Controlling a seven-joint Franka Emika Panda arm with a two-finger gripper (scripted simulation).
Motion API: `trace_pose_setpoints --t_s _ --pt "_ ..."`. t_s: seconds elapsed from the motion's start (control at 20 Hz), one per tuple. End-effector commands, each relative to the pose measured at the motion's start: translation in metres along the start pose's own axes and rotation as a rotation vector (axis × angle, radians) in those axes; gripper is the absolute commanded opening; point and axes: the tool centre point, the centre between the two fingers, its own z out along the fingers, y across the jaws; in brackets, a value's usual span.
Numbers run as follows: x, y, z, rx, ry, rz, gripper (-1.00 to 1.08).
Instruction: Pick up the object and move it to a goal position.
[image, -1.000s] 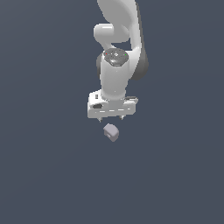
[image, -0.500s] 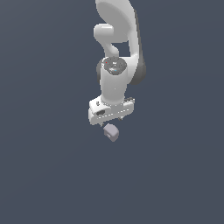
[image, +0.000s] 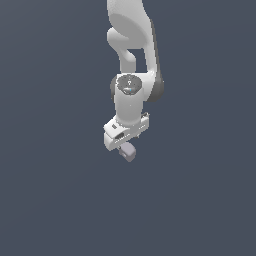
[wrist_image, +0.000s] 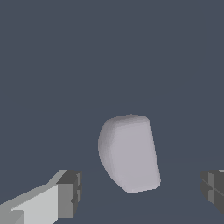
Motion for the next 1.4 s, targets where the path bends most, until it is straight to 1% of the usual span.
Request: trace_pose_setpoints --t_s 0.0,0.25,0.5,0.9,1.35 --pt "0.0 -0.001 0.006 0.004 0.003 -0.055 1.0" --pt "-0.001 -0.003 0.014 0.011 0.007 -0.132 1.0" --pt "-0.001 -0.004 0.019 0.015 0.009 -0.176 1.0" --pt "-0.001 -0.004 0.023 0.016 0.009 -0.182 1.0" --pt "-0.002 -0.006 0.063 0.016 0.01 -0.186 1.0"
